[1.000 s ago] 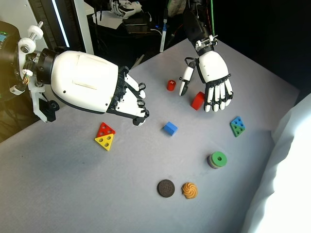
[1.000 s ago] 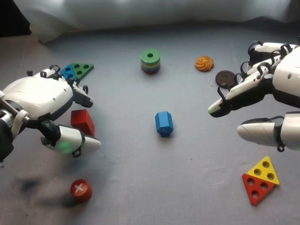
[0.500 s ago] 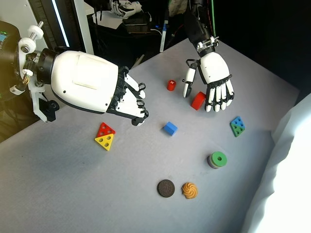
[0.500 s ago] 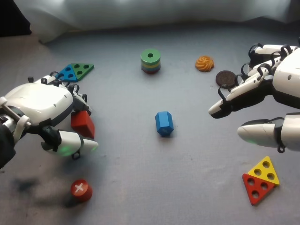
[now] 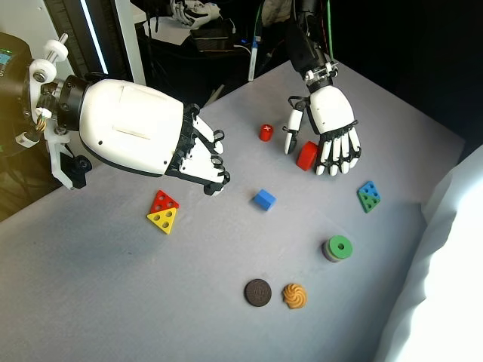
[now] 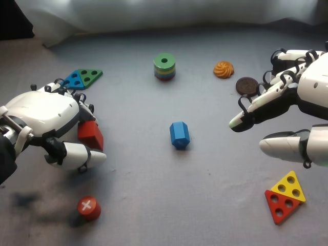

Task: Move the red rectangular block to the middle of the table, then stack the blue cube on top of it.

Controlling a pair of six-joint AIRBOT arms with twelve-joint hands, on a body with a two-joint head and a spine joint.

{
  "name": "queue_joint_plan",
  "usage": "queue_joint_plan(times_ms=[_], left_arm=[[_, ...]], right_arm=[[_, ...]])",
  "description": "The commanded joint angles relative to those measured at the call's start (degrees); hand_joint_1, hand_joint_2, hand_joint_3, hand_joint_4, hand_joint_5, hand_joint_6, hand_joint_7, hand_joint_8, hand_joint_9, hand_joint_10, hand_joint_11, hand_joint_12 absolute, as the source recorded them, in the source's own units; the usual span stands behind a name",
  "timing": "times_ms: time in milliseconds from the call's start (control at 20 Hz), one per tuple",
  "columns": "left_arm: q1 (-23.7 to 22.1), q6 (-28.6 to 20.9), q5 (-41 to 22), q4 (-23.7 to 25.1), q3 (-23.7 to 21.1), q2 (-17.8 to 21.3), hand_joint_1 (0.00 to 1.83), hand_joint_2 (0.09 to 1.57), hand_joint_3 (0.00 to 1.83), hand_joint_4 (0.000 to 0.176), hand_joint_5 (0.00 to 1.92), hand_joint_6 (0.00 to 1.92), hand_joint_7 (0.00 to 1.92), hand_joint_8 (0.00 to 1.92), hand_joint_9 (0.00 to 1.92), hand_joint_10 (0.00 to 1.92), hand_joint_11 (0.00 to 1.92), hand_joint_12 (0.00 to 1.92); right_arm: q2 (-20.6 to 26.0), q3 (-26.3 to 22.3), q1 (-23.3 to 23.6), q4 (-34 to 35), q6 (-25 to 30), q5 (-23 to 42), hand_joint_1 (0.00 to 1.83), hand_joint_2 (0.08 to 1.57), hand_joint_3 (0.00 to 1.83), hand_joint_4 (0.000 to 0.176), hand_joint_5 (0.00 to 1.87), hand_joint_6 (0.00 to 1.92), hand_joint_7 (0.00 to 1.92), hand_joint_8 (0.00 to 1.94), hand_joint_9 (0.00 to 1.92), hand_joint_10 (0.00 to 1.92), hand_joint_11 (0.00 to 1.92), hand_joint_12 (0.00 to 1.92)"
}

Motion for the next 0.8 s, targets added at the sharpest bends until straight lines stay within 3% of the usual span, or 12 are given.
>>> queue_joint_plan(times_ms=[0, 550, 750], left_arm=[[-0.09, -0.19, -5.38, 1.25, 0.49, 0.23, 0.61, 1.05, 0.01, 0.000, 0.79, 0.01, 0.50, 0.00, 0.33, 0.01, 0.00, 0.75], [-0.10, -0.43, -5.60, 1.25, 0.90, -0.28, 0.72, 1.10, 0.00, 0.000, 0.91, 0.02, 0.62, 0.00, 0.45, 0.01, 0.00, 0.86], [-0.10, -0.36, -5.60, 1.31, 0.97, -0.34, 0.88, 1.06, 0.00, 0.000, 1.02, 0.03, 0.61, 0.00, 0.48, 0.01, 0.00, 0.97]], right_arm=[[0.44, -0.19, 0.57, 0.33, 0.37, 5.97, 0.32, 1.33, 0.00, 0.000, 0.71, 0.02, 0.80, 0.01, 0.56, 0.49, 0.11, 1.38], [0.43, -0.19, 0.56, 0.33, 0.37, 5.83, 0.30, 1.33, 0.00, 0.000, 0.71, 0.01, 0.81, 0.01, 0.57, 0.51, 0.10, 1.38], [0.42, -0.20, 0.56, 0.33, 0.36, 5.76, 0.30, 1.33, 0.00, 0.000, 0.72, 0.02, 0.82, 0.01, 0.57, 0.52, 0.11, 1.38]])
